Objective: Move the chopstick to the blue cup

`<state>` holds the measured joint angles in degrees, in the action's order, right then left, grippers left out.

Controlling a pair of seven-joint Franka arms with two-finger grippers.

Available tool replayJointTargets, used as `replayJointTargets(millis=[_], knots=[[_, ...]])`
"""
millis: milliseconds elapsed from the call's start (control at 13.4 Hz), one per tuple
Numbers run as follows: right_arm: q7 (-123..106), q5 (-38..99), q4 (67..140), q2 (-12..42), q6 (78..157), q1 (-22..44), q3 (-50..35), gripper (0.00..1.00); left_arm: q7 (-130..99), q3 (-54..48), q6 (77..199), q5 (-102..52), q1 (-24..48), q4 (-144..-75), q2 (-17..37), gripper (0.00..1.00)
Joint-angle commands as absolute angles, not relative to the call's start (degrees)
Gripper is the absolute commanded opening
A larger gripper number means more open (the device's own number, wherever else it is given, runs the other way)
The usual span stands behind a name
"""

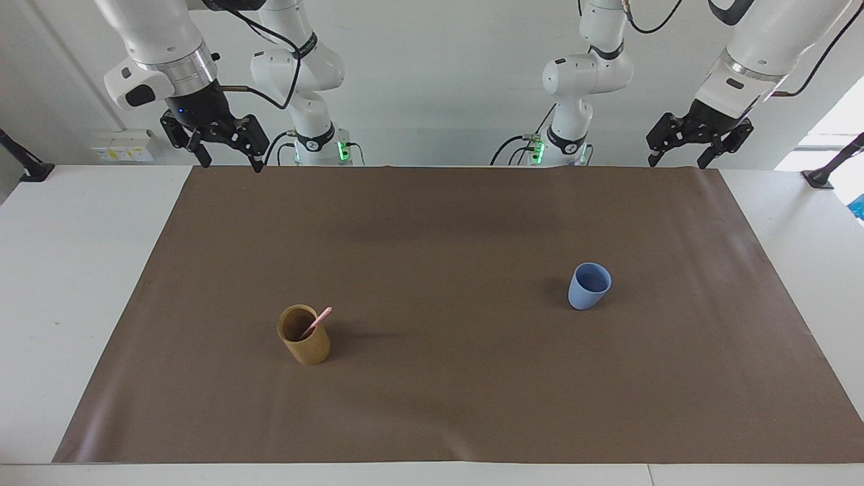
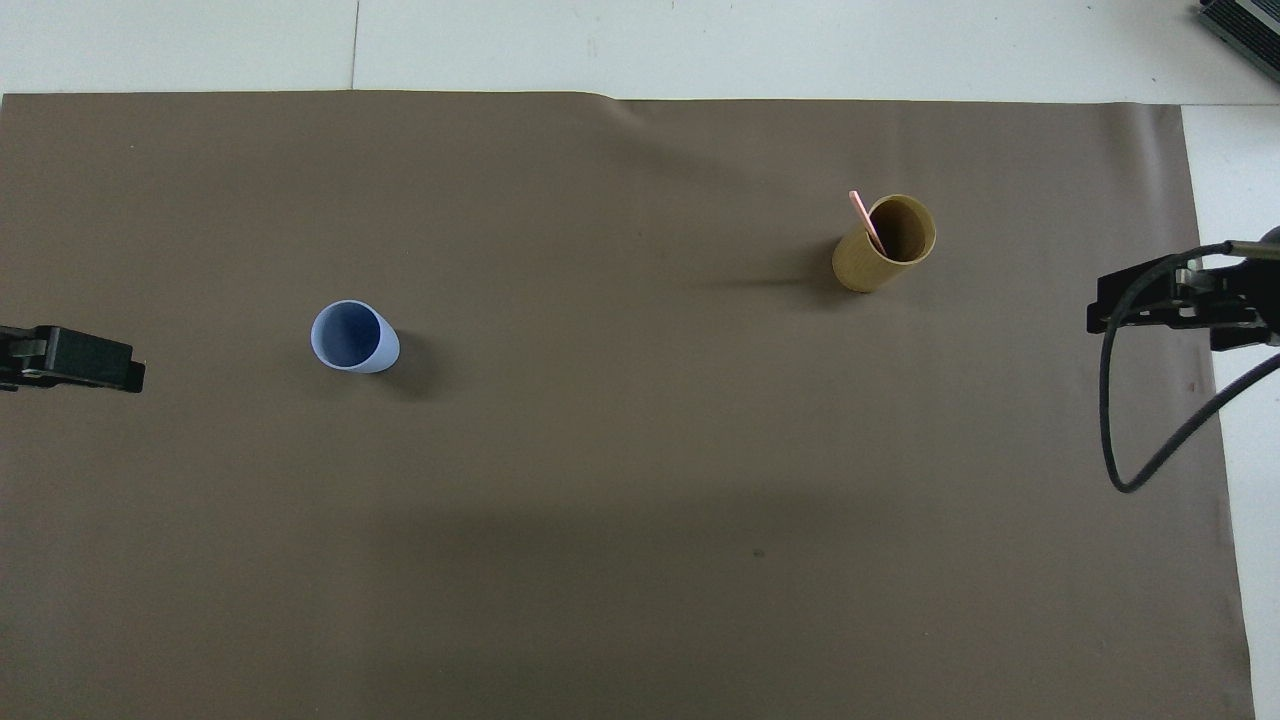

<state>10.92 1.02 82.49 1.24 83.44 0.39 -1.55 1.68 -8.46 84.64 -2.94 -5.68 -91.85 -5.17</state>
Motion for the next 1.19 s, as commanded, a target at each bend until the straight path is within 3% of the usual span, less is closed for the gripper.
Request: replayJointTargets(millis=[0, 1117], knots=[[9.8, 2.0, 82.2, 1.3, 83.3, -0.4, -1.8, 1.0, 1.3, -8.7, 83.7, -3.7, -6.4, -91.8, -5.8, 1.0], [10.0, 1.8, 82.2, 1.4, 84.5, 0.0, -1.8, 1.0, 1.3, -8.7, 83.7, -3.7, -6.4, -91.8, -5.8, 1.0]])
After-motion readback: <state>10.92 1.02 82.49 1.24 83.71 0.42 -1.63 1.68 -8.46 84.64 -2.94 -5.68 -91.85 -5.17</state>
